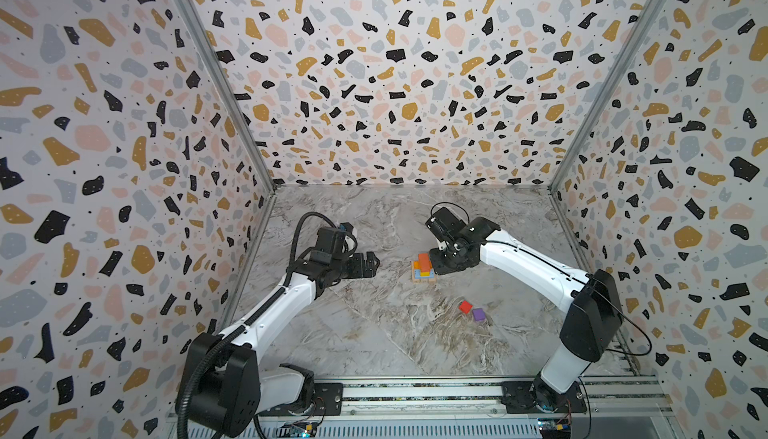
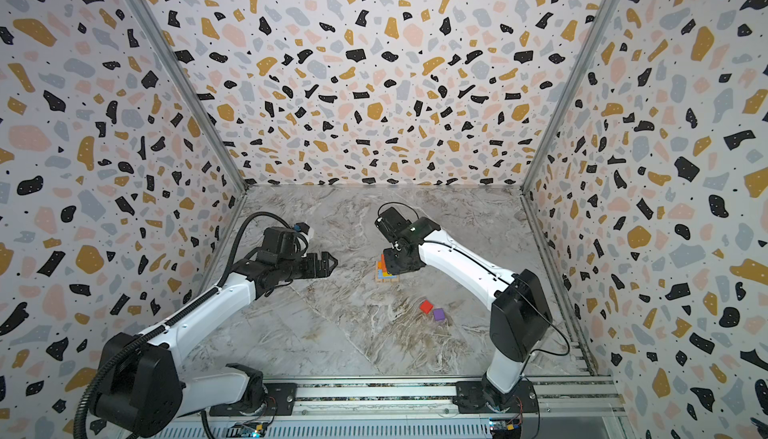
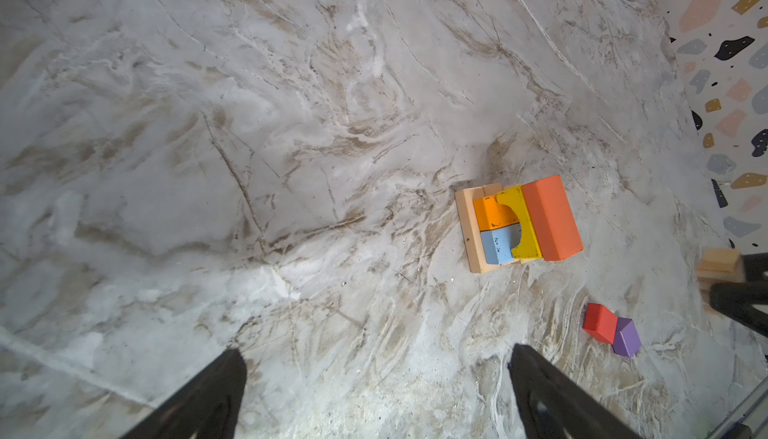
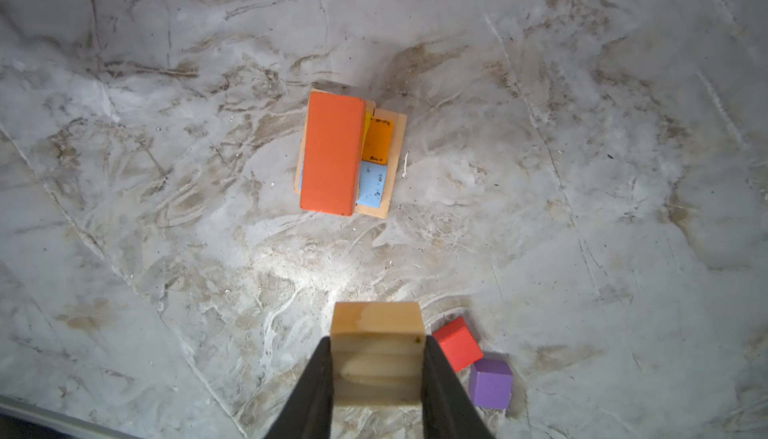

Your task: Build the wood block tower

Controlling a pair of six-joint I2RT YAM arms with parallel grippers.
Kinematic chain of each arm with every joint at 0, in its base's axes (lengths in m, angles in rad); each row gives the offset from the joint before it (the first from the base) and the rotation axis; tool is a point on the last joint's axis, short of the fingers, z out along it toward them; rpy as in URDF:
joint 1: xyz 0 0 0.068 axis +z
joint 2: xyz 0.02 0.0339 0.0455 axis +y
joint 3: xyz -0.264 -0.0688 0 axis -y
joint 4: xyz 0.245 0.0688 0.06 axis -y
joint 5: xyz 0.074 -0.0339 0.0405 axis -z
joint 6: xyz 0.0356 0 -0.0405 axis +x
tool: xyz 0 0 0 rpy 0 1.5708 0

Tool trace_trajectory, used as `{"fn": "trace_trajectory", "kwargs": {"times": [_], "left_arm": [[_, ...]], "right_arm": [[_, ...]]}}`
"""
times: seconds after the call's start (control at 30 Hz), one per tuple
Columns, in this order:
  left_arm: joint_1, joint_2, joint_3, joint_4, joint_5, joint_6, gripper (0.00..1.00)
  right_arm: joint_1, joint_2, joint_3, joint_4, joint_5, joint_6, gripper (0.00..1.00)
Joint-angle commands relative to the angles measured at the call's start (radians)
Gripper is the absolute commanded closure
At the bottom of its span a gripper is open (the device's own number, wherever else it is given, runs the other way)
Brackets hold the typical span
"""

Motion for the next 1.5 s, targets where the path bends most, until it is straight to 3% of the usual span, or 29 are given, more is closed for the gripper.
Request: {"fn": "trace_trajectory", "kwargs": {"times": [0.0, 0.17, 0.63, 1.47], "left_arm": [[0.001, -0.038, -0.016, 0.027, 0.000, -0.002, 0.00], [0.000, -0.023, -0.014, 0.026, 0.022, -0.001, 0.00], [0.002, -0.027, -0.007, 0.028, 0.032, 0.002, 0.00], [0.001, -0.035, -0.013, 0.029, 0.041, 0.002, 0.00]], "right_arm": [[-0.004, 0.054, 0.059, -0.057, 0.024, 0.032, 0.68], [-0.007, 0.121, 0.158, -0.076, 0.025, 0.050, 0.68], [-0.006, 0.224, 0.239, -0.065, 0.011, 0.053, 0.68], [0.003, 0.300, 0.329, -0.096, 0.016, 0.042, 0.68]]}}
